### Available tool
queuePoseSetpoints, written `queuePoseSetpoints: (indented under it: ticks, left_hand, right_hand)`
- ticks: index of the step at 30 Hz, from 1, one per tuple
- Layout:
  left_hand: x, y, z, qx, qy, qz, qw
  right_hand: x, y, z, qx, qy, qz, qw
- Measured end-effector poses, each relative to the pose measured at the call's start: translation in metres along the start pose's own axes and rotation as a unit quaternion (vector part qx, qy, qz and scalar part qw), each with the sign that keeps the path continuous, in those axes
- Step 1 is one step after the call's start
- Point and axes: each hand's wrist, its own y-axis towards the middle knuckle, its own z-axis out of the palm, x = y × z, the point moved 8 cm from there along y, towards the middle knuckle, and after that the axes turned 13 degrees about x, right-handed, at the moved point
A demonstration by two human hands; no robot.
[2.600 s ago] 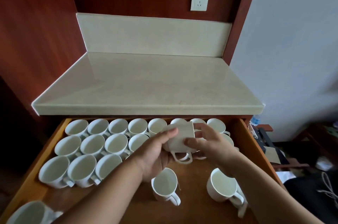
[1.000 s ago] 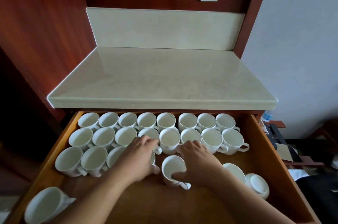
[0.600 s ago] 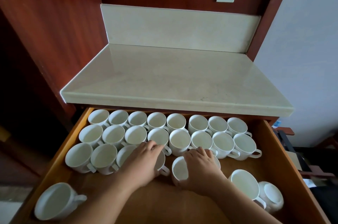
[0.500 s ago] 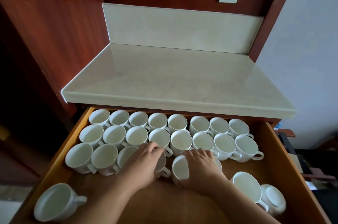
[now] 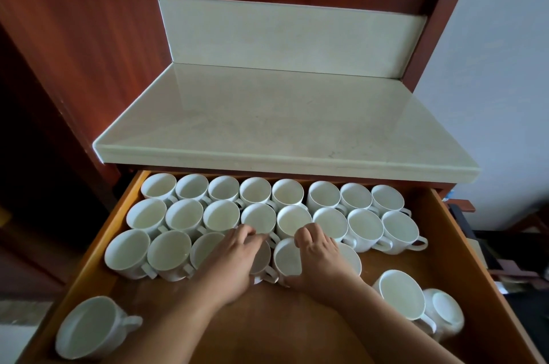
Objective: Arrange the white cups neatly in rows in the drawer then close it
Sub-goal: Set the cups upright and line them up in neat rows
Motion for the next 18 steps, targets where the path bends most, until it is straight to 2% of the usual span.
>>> queuePoseSetpoints:
  ticks: [12,16,18]
  left_hand:
    - [-0.002,-0.003,-0.003,-0.007,0.008,0.01,1.0]
    - [-0.023,0.0,-0.014,-0.019,0.018,0.028,0.999]
    - [-0.043,0.005,-0.017,-0.029,0.016,0.062,0.998]
  right_hand:
    - [0.004,-0.002,-0.005,-0.005,-0.003,-0.02,1.0]
    - [-0.038,-0.018,-0.037,-0.021,0.03,0.052,0.998]
    - [-0.068,-0.032,-0.046,0.001,0.011,0.108,0.994]
